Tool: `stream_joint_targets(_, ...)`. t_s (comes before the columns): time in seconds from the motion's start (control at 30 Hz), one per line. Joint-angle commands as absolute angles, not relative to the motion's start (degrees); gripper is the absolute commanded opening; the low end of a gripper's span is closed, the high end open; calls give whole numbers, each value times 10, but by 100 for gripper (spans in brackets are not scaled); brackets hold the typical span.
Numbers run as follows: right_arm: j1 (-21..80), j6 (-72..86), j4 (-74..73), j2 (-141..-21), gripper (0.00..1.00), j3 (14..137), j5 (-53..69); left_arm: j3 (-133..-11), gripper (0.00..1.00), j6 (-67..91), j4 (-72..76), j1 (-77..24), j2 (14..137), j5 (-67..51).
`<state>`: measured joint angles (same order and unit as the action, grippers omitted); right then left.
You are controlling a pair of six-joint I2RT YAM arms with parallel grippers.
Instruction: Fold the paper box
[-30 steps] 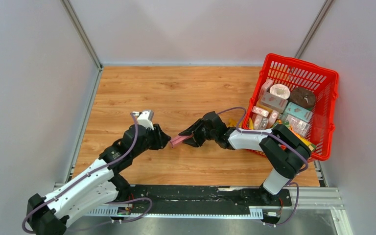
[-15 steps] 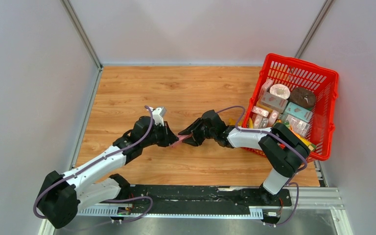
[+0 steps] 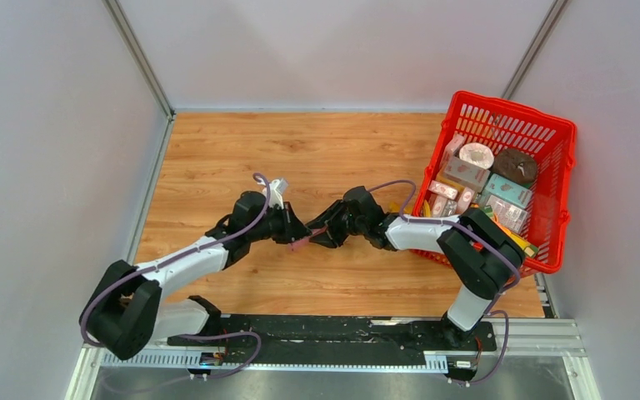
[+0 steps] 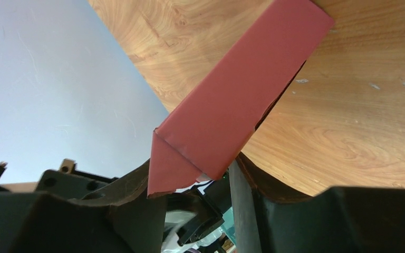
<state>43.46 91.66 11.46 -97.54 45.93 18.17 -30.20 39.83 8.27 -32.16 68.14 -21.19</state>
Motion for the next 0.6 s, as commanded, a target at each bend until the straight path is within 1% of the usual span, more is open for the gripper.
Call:
stream_joint_targets(0.0,433,894,88,-1000,45,462,166,-272,4,413,184,-316,730,-251)
stream_joint_targets(0.1,432,895,91,-1002,45,461,168,-268,4,417,213,-312,754,-271)
stream_joint_targets(0.23,429,886,88,-1003,45,463,168,-283,4,403,190,-302,744,-279)
stream_joint_targets(0.33,425,880,82,-999,45,466,165,-293,6,398,167,-301,701,-296)
stream_joint_targets(0.37,425,875,81,-1000,45,468,167,-295,9,395,158,-300,671,-301)
stream_joint_targets(0.47,423,862,69,-1000,45,479,167,-309,15,381,123,-281,624,-312)
stream_joint_targets(0.57,421,858,65,-1001,45,486,169,-323,14,367,96,-251,620,-327)
